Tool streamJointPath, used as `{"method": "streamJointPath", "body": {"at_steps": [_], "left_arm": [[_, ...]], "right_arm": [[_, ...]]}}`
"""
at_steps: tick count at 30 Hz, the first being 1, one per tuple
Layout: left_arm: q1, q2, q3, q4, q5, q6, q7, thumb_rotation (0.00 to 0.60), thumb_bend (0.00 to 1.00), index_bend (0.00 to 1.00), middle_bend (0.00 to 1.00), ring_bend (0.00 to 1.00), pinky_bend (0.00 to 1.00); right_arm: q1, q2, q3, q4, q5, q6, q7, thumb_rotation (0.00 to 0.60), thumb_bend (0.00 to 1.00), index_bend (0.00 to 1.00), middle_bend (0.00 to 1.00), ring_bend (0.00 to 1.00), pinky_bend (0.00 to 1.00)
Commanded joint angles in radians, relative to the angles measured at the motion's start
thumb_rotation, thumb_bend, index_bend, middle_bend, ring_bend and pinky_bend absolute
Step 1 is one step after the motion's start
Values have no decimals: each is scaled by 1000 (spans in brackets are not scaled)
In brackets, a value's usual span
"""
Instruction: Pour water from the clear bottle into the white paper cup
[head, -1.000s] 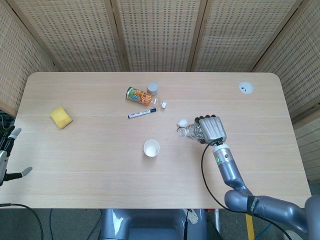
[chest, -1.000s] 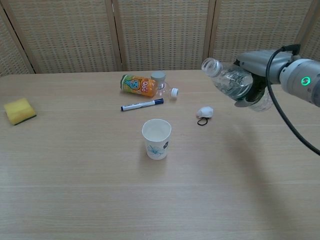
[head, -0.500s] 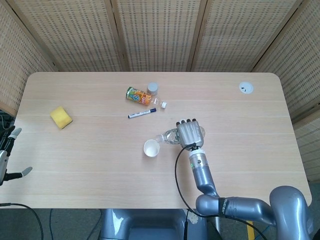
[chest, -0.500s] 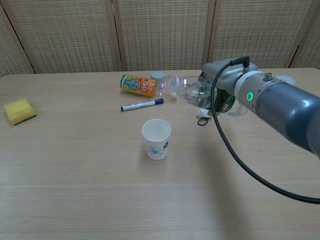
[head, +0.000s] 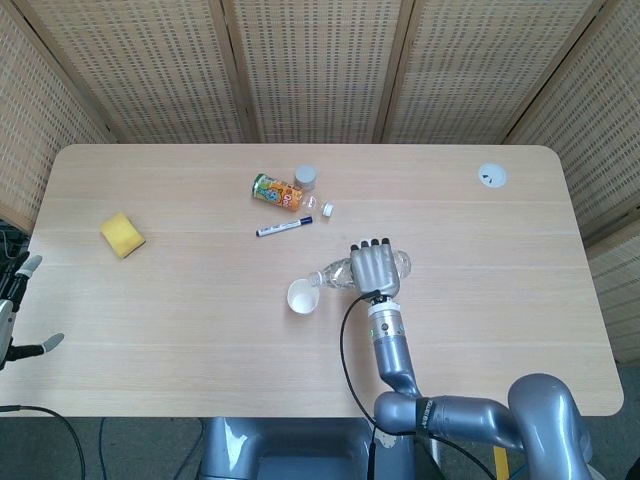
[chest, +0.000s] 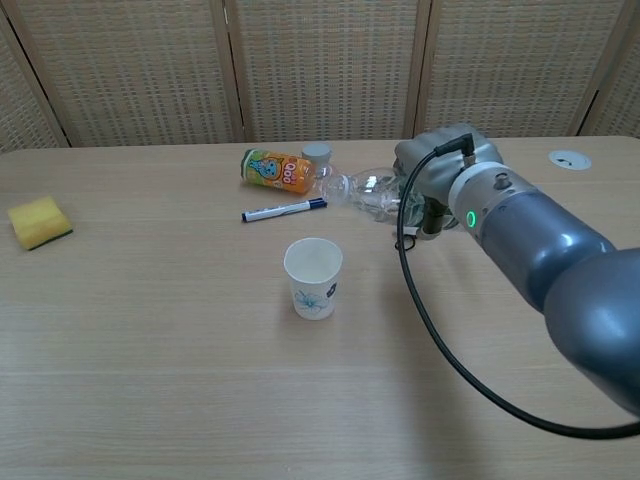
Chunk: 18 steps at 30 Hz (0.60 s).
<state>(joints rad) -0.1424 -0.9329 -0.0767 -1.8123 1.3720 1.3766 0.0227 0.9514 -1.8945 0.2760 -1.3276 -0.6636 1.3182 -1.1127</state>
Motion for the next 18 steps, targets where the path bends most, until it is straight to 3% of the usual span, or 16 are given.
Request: {"method": "streamJointPath", "body": {"at_steps": [1, 18], "left_arm": [[-1, 0, 0, 1, -1, -2, -1, 600, 0, 0, 0, 0, 0], [-3, 7, 0, -2, -9, -9, -11, 600, 0, 0, 0, 0, 0]], "right_arm": [[5, -16, -7, 22, -7, 9, -21, 600, 962, 565, 597, 625, 753], [2, -67, -7, 78, -53, 53, -105, 600, 962, 565, 601, 636, 753]]}}
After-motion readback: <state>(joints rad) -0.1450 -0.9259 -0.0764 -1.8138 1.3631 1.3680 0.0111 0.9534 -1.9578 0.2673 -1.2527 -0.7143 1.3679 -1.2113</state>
